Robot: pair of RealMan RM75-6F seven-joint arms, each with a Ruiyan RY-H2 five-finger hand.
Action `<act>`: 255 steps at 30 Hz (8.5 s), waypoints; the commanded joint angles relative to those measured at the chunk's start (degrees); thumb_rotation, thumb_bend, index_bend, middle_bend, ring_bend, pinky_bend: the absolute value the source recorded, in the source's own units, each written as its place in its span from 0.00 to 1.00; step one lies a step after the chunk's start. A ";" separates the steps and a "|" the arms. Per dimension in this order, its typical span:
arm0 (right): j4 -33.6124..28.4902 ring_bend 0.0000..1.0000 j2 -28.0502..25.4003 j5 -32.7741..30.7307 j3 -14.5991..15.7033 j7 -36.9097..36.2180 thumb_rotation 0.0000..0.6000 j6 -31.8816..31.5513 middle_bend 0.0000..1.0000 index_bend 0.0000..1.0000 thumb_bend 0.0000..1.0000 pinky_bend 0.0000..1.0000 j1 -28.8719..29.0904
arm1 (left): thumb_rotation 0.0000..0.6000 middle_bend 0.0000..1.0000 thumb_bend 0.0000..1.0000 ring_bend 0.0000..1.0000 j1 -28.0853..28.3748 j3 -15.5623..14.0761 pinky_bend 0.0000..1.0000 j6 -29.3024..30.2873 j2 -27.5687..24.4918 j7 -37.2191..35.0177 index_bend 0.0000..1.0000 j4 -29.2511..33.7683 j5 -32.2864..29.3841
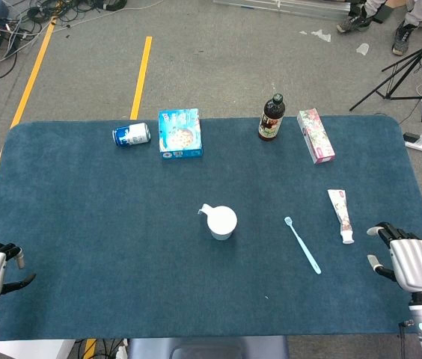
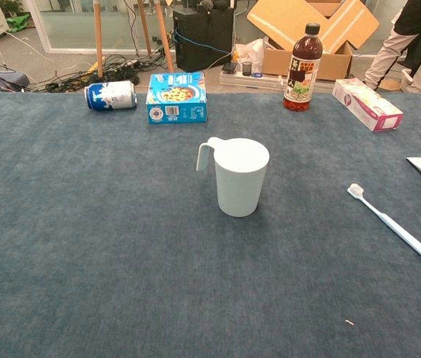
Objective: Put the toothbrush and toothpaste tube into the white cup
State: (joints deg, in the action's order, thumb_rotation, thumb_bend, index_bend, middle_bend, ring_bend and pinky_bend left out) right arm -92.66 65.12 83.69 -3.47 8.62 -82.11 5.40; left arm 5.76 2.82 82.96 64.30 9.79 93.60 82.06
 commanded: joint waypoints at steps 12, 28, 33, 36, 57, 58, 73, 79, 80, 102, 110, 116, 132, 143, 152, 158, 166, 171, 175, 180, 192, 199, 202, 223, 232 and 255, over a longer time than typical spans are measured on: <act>0.43 0.42 0.39 0.30 0.03 -0.14 1.00 0.41 0.34 0.39 0.20 0.52 0.41 | 1.00 0.54 0.00 0.44 0.04 -0.29 0.41 -0.14 0.18 0.46 0.66 0.00 0.11; -10.97 0.68 -3.65 11.33 -2.18 9.84 1.00 4.80 0.56 0.32 0.20 0.82 9.07 | 1.00 0.54 0.00 0.44 -0.49 -1.01 0.41 0.42 -0.41 0.58 0.66 0.97 0.92; -18.93 0.85 -6.77 8.06 -4.47 12.93 1.00 15.00 0.73 0.32 0.20 0.99 15.59 | 1.00 0.54 0.00 0.44 -0.86 -1.10 0.41 1.00 -0.79 1.33 0.66 1.58 0.96; -21.55 0.93 -7.32 3.70 -6.72 15.32 1.00 20.69 0.82 0.32 0.20 1.00 19.75 | 1.00 0.54 0.00 0.44 -1.07 -1.00 0.41 1.37 -1.03 1.47 0.66 1.82 0.83; -16.45 1.00 4.22 -21.87 -8.66 36.19 1.00 32.04 1.00 0.32 0.20 1.00 38.62 | 1.00 0.54 0.00 0.44 -2.11 -0.27 0.41 2.44 -2.63 1.42 0.66 2.93 -0.92; -16.05 1.00 4.83 -22.38 -8.28 36.50 1.00 32.04 1.00 0.32 0.20 1.00 39.14 | 1.00 0.54 0.00 0.44 -2.13 -0.28 0.41 2.43 -2.64 1.39 0.66 2.95 -0.90; -12.18 1.00 10.56 -27.19 -4.18 38.42 1.00 32.20 1.00 0.32 0.19 1.00 44.43 | 1.00 0.54 0.00 0.44 -2.26 -0.06 0.41 2.53 -2.97 0.97 0.66 3.12 -0.98; -9.65 1.00 13.45 -28.62 -3.44 38.42 1.00 31.98 1.00 0.32 0.19 1.00 46.24 | 1.00 0.54 0.00 0.44 -2.34 0.01 0.41 2.67 -3.10 0.87 0.66 3.25 -0.94; -9.24 1.00 13.88 -28.84 -3.39 38.31 1.00 32.00 1.00 0.32 0.19 1.00 46.50 | 1.00 0.54 0.00 0.44 -2.36 0.04 0.41 2.71 -3.11 0.82 0.66 3.28 -0.94; -1.01 1.00 20.93 -32.90 -1.61 36.72 1.00 32.59 1.00 0.46 0.22 1.00 51.29 | 1.00 0.54 0.00 0.44 -2.91 0.36 0.41 3.89 -4.21 -0.70 0.66 3.77 -0.34; -0.42 1.00 21.16 -32.99 -1.04 36.11 1.00 32.04 1.00 0.53 0.34 1.00 51.80 | 1.00 0.54 0.00 0.44 -2.94 0.34 0.41 3.80 -4.23 -0.68 0.66 3.83 -0.33; -0.27 1.00 21.03 -32.52 -0.72 35.49 1.00 31.34 1.00 0.57 0.36 1.00 51.82 | 1.00 0.54 0.00 0.44 -2.95 0.36 0.41 3.73 -4.23 -0.65 0.66 3.90 -0.40; -5.95 1.00 15.83 -35.10 0.22 37.61 1.00 28.56 1.00 0.61 0.36 1.00 51.55 | 1.00 0.54 0.00 0.44 -2.96 0.36 0.41 3.53 -4.15 -0.33 0.66 3.95 -0.58; -23.31 1.00 2.90 -52.34 1.69 42.61 1.00 28.62 1.00 0.62 0.37 1.00 55.28 | 1.00 0.54 0.00 0.44 -2.99 0.34 0.41 3.47 -4.07 0.18 0.66 4.04 -0.71; -31.28 1.00 -2.91 -64.00 5.84 45.25 1.00 28.39 1.00 0.62 0.37 1.00 60.25 | 1.00 0.54 0.00 0.44 -2.95 0.23 0.41 3.19 -3.93 0.61 0.66 4.07 -0.85; -32.80 1.00 -3.75 -67.96 8.88 47.25 1.00 26.87 1.00 0.62 0.37 1.00 62.79 | 1.00 0.54 0.00 0.44 -2.95 0.16 0.41 3.16 -3.86 0.80 0.66 4.10 -0.78; -30.76 1.00 -1.59 -72.62 11.69 49.51 1.00 24.31 1.00 0.62 0.37 1.00 65.15 | 1.00 0.54 0.00 0.44 -2.93 0.07 0.41 2.96 -3.85 0.81 0.66 4.21 -0.80; -29.23 1.00 -0.03 -74.62 12.72 50.17 1.00 24.30 1.00 0.62 0.37 1.00 66.07 | 1.00 0.54 0.00 0.44 -2.92 0.11 0.41 2.93 -3.81 0.83 0.66 4.15 -0.88; -28.34 1.00 0.97 -75.14 13.54 50.32 1.00 24.25 1.00 0.62 0.37 1.00 66.38 | 1.00 0.54 0.00 0.44 -2.90 0.13 0.41 2.89 -3.81 0.81 0.66 4.13 -0.94; -27.51 1.00 2.03 -75.08 14.74 50.65 1.00 23.96 1.00 0.62 0.37 1.00 66.47 | 1.00 0.54 0.00 0.44 -2.94 0.12 0.41 3.00 -3.84 0.75 0.66 4.22 -0.83; -27.98 1.00 1.36 -74.10 16.10 50.00 1.00 24.00 1.00 0.40 0.29 1.00 66.61 | 1.00 0.54 0.00 0.44 -2.91 0.07 0.41 2.88 -3.77 0.96 0.66 4.17 -0.86; -28.15 1.00 0.76 -72.87 17.05 49.14 1.00 25.17 1.00 0.33 0.24 1.00 66.38 | 1.00 0.54 0.00 0.44 -2.87 0.02 0.41 2.70 -3.71 1.04 0.66 4.15 -0.95; -28.12 1.00 0.53 -72.47 17.26 48.70 1.00 25.51 1.00 0.32 0.24 1.00 66.38 | 1.00 0.54 0.00 0.44 -2.87 0.02 0.41 2.71 -3.67 1.04 0.66 4.14 -0.94; -37.47 1.00 -10.94 -57.78 16.77 40.06 1.00 26.52 1.00 0.26 0.23 1.00 62.80 | 1.00 0.54 0.00 0.44 -2.70 -0.02 0.41 2.17 -3.44 1.45 0.66 3.92 -1.37; -41.88 1.00 -20.72 -39.22 16.00 29.59 1.00 27.61 1.00 0.24 0.23 1.00 54.60 | 1.00 0.54 0.00 0.44 -2.69 -0.05 0.41 2.15 -3.38 1.62 0.66 3.94 -1.41; -33.33 1.00 -34.29 3.60 22.25 6.30 1.00 31.27 1.00 0.16 0.30 1.00 28.65 | 1.00 0.54 0.00 0.44 -2.46 -0.47 0.41 1.54 -2.66 2.54 0.66 3.99 -1.29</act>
State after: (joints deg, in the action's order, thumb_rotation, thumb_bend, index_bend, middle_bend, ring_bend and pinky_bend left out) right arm -127.91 30.23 86.01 18.55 16.52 -51.48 35.65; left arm 3.30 2.35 84.50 61.64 12.32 97.60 80.78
